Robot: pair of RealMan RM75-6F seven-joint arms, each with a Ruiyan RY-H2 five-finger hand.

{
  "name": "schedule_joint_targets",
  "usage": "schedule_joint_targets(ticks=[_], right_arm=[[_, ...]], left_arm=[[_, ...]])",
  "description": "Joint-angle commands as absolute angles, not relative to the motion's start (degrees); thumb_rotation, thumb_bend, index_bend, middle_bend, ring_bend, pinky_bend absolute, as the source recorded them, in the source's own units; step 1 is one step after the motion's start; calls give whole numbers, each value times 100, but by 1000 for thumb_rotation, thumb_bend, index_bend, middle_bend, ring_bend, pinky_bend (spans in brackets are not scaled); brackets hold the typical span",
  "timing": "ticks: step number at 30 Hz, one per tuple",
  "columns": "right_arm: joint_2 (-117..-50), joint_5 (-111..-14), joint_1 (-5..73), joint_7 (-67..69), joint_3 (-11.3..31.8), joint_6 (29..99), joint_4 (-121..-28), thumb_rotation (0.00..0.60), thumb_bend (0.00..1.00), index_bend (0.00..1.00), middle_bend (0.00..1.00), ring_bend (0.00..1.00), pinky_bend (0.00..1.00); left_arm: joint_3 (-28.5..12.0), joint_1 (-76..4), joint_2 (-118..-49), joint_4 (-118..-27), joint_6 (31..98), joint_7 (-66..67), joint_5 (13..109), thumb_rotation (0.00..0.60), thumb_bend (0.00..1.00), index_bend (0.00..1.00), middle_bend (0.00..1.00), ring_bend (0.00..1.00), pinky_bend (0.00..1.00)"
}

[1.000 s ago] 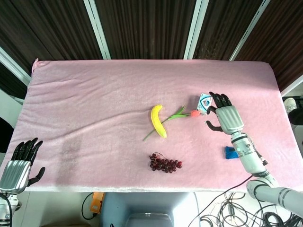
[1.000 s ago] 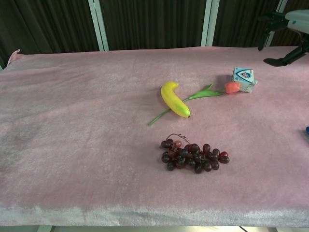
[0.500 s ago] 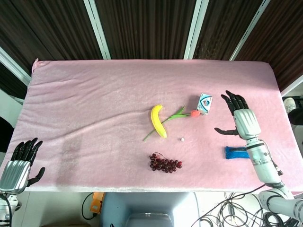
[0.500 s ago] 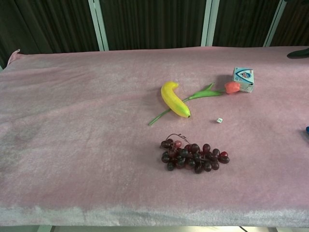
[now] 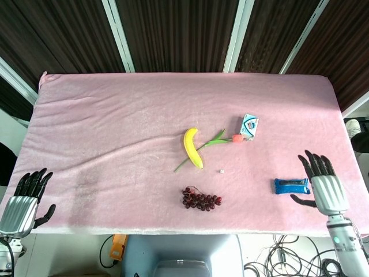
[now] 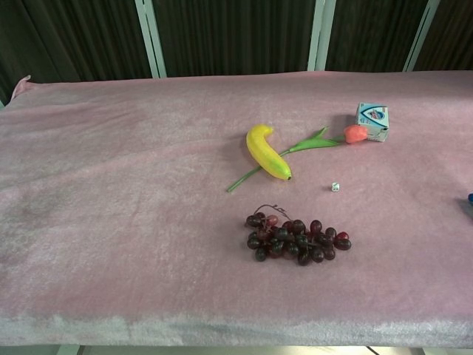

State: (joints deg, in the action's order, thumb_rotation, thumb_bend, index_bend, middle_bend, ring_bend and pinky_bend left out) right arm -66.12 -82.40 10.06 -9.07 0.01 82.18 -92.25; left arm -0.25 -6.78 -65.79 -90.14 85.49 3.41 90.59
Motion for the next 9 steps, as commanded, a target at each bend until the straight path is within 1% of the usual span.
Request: schedule_joint_targets(ticks=[1,9], right_arm=[[-6522,-8234,1008,-904,-141,8139,-9350,600,116,0,0,0,0],[-6636,-8100,1000,-1086,20,8060,-9316,600,116,0,0,0,0]], left_arm=[[-19,-668,-6580,-9023,8553,366,9052,600,349,0,0,0,19],[-40,-643,-6567,-9030,8573,372,9000,600,349,0,0,0,19]])
